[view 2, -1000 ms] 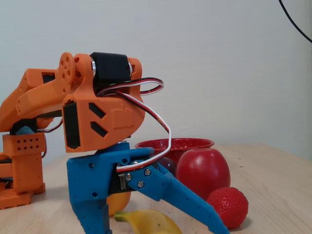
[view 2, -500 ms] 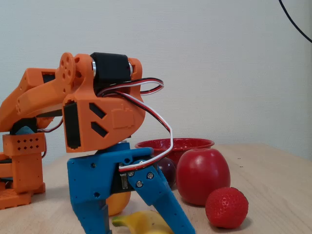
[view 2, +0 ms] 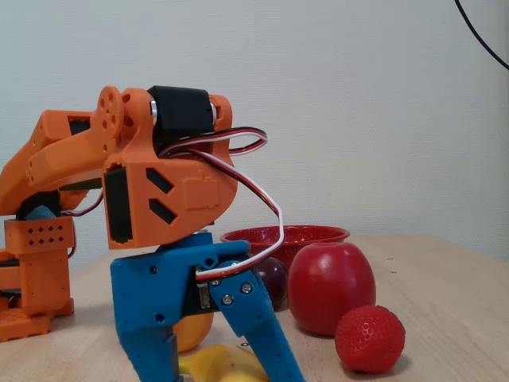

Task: Put the banana in the red bowl.

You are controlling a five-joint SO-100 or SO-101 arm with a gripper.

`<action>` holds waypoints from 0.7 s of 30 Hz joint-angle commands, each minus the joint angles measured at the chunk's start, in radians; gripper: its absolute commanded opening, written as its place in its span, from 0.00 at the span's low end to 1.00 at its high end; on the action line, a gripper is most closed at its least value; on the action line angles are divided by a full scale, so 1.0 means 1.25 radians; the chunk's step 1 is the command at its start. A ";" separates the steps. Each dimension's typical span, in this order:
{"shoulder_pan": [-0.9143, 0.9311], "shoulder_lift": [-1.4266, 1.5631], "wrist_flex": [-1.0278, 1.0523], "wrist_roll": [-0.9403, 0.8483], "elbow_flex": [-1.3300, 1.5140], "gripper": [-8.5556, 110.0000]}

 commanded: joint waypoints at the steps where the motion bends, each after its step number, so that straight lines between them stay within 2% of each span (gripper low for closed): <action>1: 0.011 0.054 0.002 0.022 -0.010 0.28; 8: 0.017 0.052 0.001 0.039 -0.013 0.17; 11: 0.023 0.050 -0.002 0.038 -0.022 0.07; 21: 0.043 0.091 0.083 -0.010 -0.108 0.07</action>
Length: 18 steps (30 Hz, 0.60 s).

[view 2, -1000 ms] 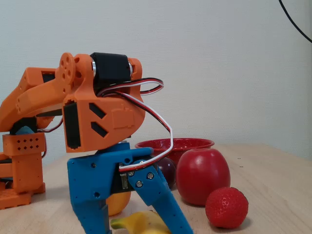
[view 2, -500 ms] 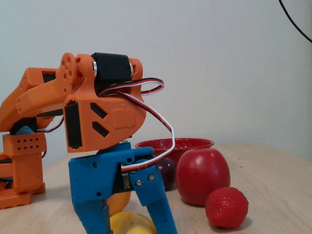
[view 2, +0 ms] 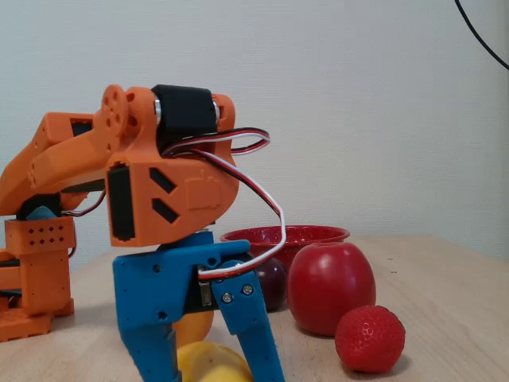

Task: Put the banana in the red bowl.

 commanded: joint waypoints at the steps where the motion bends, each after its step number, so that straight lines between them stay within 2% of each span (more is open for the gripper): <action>1: 0.036 0.103 0.038 -0.042 -0.082 0.07; 12: 0.064 0.263 0.180 -0.109 -0.136 0.07; 18: 0.097 0.401 0.184 -0.156 -0.061 0.07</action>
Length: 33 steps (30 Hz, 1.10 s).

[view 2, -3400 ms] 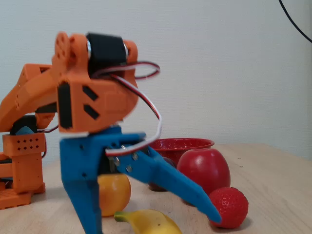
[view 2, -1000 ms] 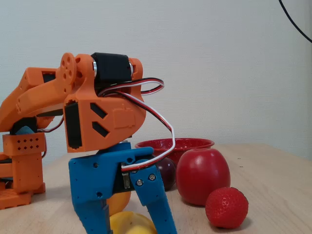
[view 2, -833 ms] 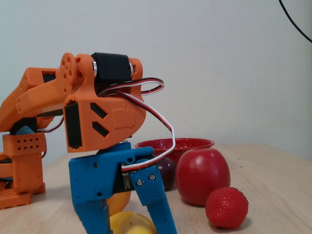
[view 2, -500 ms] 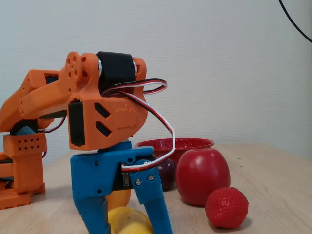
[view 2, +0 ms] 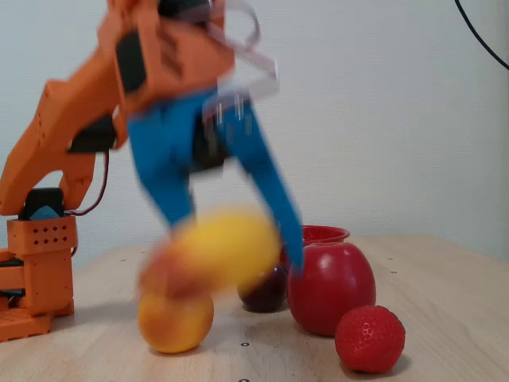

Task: Put the banana in the red bowl.

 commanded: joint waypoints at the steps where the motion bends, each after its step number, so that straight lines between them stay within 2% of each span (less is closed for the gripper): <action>1: 0.048 0.174 0.071 -0.033 -0.001 0.07; 13: 0.223 0.496 0.071 -0.163 0.293 0.07; 22: 0.519 0.722 0.070 -0.317 0.497 0.07; 33: 0.858 0.819 0.060 -0.420 0.619 0.07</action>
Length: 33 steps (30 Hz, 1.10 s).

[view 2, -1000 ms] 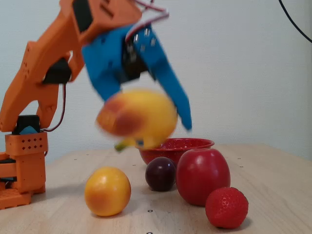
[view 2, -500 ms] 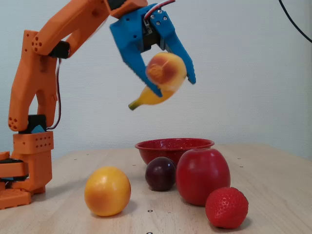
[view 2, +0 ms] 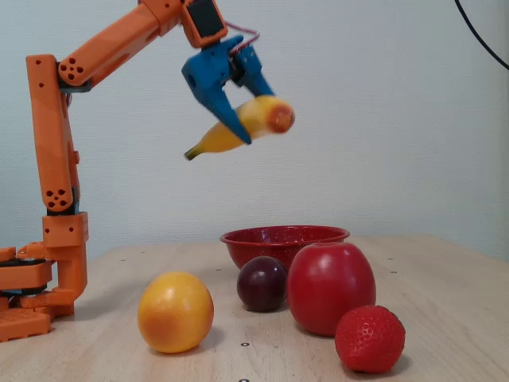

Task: Put the banana in the red bowl.

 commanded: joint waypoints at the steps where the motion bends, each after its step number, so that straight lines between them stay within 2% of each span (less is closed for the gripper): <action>1: 0.050 0.096 0.055 -0.026 -0.016 0.07; 5: 0.137 0.094 -0.013 -0.036 0.056 0.07; 12: 0.244 0.043 -0.229 -0.037 0.157 0.07; 24: 0.260 -0.070 -0.599 -0.018 0.298 0.07; 33: 0.245 -0.135 -0.626 0.026 0.349 0.07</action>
